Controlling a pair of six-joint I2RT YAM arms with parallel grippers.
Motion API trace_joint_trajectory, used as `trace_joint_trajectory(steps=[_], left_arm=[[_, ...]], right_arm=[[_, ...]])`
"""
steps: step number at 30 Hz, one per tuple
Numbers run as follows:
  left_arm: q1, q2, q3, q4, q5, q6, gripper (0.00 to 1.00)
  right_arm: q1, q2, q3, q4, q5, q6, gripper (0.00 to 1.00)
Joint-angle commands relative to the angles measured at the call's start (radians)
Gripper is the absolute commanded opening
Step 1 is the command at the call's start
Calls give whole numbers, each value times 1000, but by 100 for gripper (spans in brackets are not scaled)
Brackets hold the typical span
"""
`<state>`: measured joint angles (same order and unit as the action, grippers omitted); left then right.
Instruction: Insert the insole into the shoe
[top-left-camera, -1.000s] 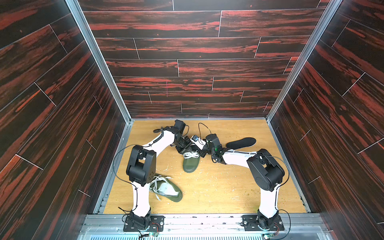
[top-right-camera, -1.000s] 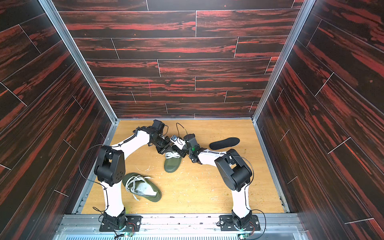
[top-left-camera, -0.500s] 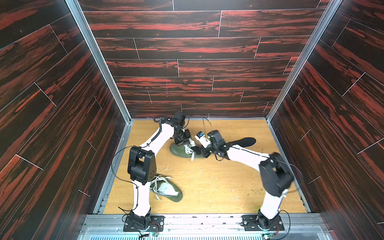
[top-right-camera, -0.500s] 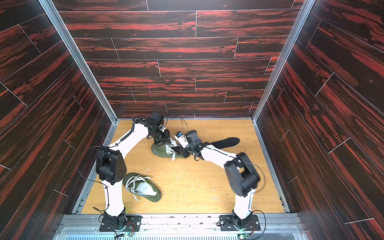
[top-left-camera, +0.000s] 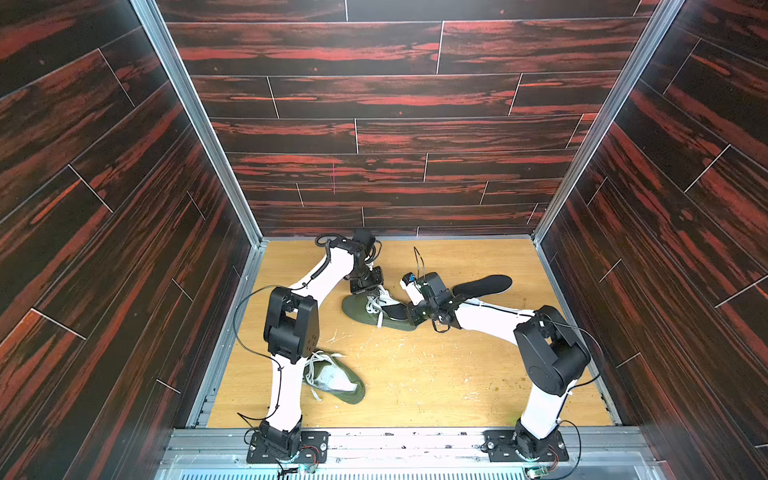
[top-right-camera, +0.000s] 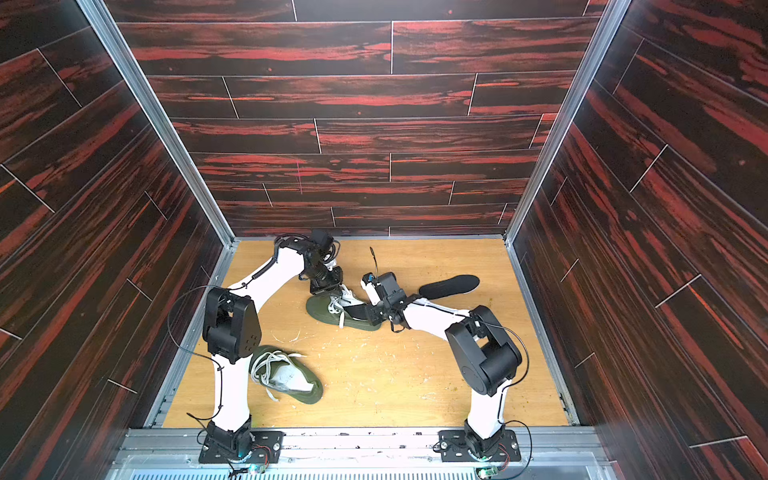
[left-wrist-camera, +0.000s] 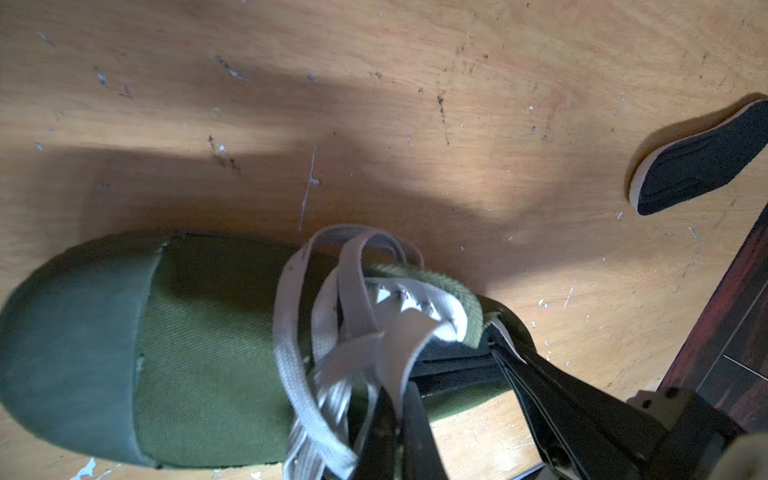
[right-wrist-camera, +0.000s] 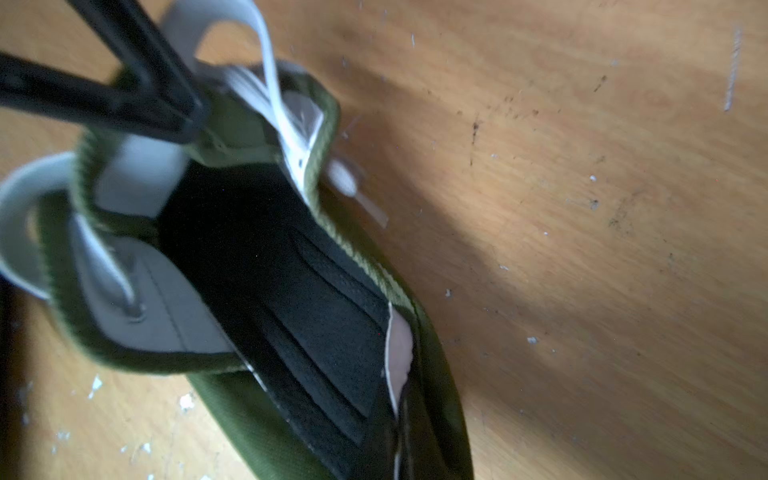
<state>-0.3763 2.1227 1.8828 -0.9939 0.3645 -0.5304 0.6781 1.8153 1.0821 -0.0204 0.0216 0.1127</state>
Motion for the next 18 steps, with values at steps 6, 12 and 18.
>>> trace_joint_trajectory(steps=[6,12,18], left_arm=[[-6,-25,13,-17,42,38,0],[-7,-41,19,-2,54,39,0],[-6,-68,-3,41,40,-3,0]], right_arm=[[47,22,-17,59,4,-75,0],[75,68,19,-120,42,-68,0],[107,114,84,-343,62,19,5]])
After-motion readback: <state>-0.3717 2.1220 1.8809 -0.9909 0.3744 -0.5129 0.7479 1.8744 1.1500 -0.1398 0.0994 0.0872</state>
